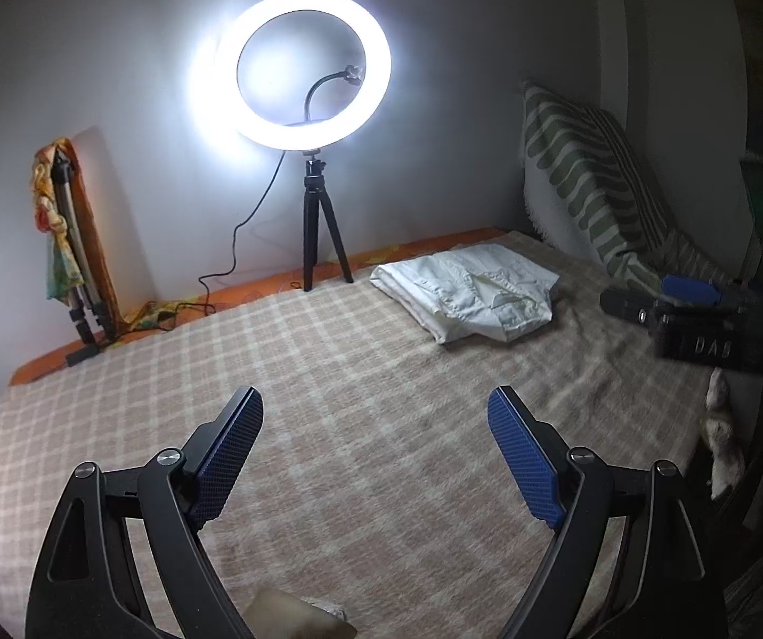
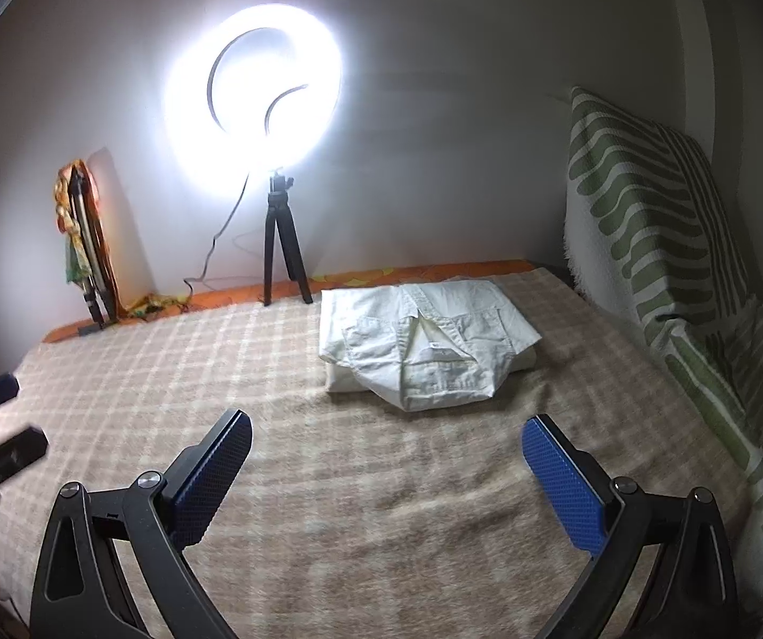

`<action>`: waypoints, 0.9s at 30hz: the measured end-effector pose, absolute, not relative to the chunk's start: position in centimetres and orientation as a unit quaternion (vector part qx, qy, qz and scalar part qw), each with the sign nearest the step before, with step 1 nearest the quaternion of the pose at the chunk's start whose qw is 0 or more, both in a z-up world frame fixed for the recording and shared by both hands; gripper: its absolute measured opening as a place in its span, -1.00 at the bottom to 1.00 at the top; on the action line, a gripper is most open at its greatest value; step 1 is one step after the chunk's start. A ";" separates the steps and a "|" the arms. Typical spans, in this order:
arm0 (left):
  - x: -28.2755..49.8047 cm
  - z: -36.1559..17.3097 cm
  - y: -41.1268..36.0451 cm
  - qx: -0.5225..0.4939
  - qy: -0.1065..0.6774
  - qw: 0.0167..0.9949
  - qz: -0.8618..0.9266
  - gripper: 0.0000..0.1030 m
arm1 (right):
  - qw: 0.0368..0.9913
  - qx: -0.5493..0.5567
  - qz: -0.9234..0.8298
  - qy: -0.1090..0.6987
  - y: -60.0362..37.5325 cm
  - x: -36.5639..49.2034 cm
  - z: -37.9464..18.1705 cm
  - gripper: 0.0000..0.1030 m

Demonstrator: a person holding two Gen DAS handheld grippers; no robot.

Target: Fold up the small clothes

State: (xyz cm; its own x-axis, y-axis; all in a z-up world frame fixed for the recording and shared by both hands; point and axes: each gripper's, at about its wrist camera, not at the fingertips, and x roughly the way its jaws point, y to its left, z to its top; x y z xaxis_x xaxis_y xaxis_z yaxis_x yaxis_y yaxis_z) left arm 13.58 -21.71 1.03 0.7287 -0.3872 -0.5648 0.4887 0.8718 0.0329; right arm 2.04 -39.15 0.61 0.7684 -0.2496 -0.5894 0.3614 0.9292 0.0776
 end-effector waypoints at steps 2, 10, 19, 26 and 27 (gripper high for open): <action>13.3 0.9 -21.7 0.098 0.281 0.926 -0.234 0.69 | 0.936 0.103 -0.167 0.291 -39.2 2.0 0.7 0.99; 12.3 0.5 -21.7 0.118 0.281 0.926 -0.222 0.99 | 0.936 0.115 -0.175 0.282 -39.5 2.2 0.1 0.99; 11.9 0.9 -21.6 0.114 0.280 0.928 -0.219 0.99 | 0.935 0.097 -0.170 0.295 -38.5 2.5 -0.6 0.99; 11.7 1.2 -21.5 0.112 0.279 0.928 -0.220 0.99 | 0.935 0.109 -0.169 0.291 -38.6 2.7 -0.5 0.99; 11.7 1.2 -21.5 0.112 0.279 0.928 -0.220 0.99 | 0.935 0.108 -0.169 0.292 -38.6 2.7 -0.5 0.99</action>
